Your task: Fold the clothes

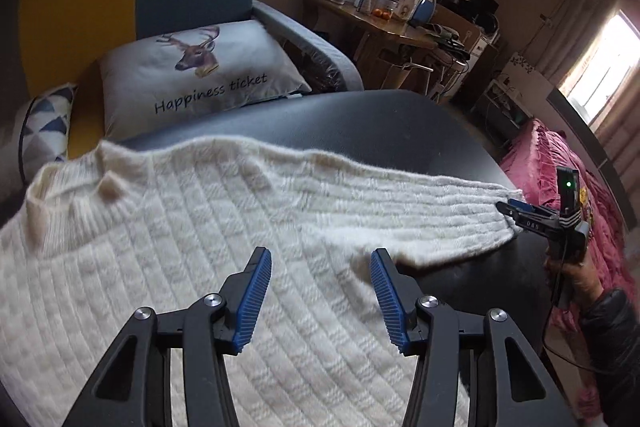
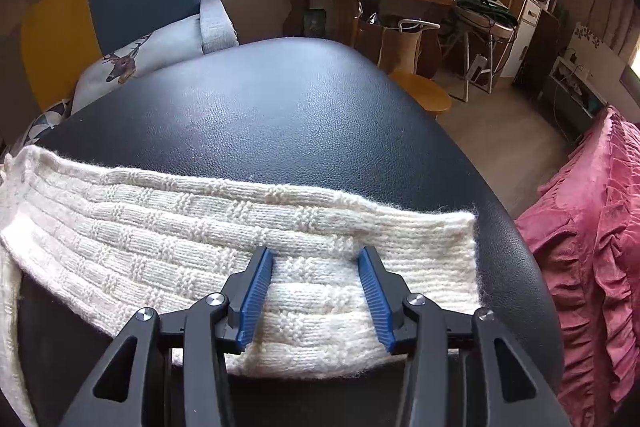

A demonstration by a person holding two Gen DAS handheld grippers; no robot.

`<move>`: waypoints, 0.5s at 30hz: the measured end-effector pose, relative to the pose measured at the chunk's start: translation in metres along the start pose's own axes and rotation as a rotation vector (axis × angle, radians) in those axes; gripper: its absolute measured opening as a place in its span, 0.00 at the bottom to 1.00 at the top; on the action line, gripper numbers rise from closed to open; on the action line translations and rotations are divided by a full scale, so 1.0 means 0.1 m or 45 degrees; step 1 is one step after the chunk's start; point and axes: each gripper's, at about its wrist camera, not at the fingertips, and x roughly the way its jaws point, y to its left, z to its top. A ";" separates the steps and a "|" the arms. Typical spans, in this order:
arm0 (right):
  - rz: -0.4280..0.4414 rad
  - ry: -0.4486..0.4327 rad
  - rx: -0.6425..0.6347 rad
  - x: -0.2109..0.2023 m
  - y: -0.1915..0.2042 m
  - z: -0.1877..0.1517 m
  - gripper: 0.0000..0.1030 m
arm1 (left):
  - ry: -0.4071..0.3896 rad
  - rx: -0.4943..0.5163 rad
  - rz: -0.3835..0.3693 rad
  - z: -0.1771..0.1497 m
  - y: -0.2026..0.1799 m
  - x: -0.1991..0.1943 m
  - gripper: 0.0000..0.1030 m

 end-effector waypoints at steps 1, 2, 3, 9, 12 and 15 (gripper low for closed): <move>0.014 -0.010 0.007 0.00 -0.02 -0.01 0.45 | 0.005 0.029 -0.022 0.13 0.00 0.07 0.41; 0.021 -0.020 0.006 0.00 -0.02 -0.02 0.46 | 0.024 0.060 -0.040 0.23 -0.01 0.16 0.33; 0.026 -0.029 0.004 0.00 -0.03 -0.03 0.46 | 0.053 0.094 -0.055 0.31 -0.03 0.27 0.29; 0.043 -0.071 -0.010 0.00 -0.03 -0.07 0.46 | 0.266 0.204 -0.037 0.55 -0.05 1.06 0.11; 0.042 -0.074 -0.016 0.00 -0.02 -0.07 0.46 | 0.290 0.164 -0.015 0.63 -0.02 1.35 0.10; 0.027 -0.075 -0.028 0.00 0.00 -0.08 0.46 | 0.237 0.105 -0.008 0.69 0.01 1.49 0.10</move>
